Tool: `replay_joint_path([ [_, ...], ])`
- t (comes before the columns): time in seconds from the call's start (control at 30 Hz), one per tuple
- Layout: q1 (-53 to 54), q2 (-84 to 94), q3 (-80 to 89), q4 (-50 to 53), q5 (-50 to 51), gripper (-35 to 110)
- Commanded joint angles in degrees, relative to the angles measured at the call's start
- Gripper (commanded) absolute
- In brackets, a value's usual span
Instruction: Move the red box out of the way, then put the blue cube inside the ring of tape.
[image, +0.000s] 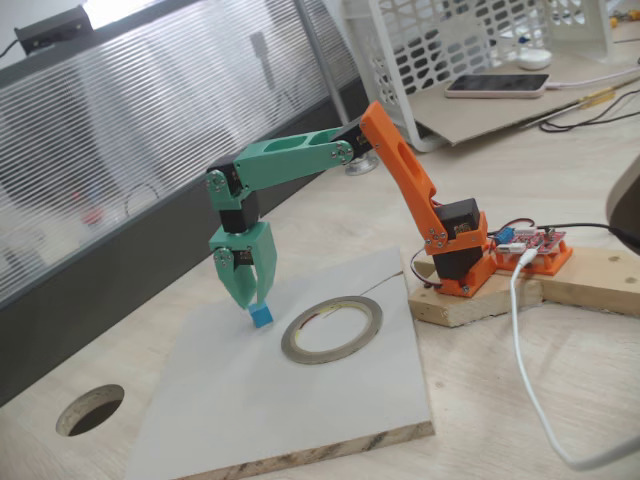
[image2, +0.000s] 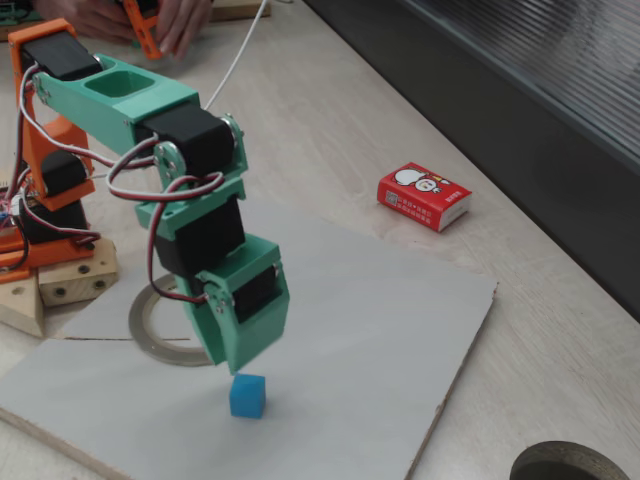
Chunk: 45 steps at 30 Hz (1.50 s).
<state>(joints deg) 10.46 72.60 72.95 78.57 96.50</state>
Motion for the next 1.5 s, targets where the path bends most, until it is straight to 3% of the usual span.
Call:
replay_joint_path([
  [0.0, 0.09, 0.79, 0.44, 0.7, 1.41, 33],
  [0.43, 9.05, 0.79, 0.44, 7.82, 1.41, 65],
  [1.07, 8.26, -5.62, -0.53, 7.12, 1.41, 66],
  [1.47, 4.75, -6.86, -5.62, 1.05, 1.32, 66],
])
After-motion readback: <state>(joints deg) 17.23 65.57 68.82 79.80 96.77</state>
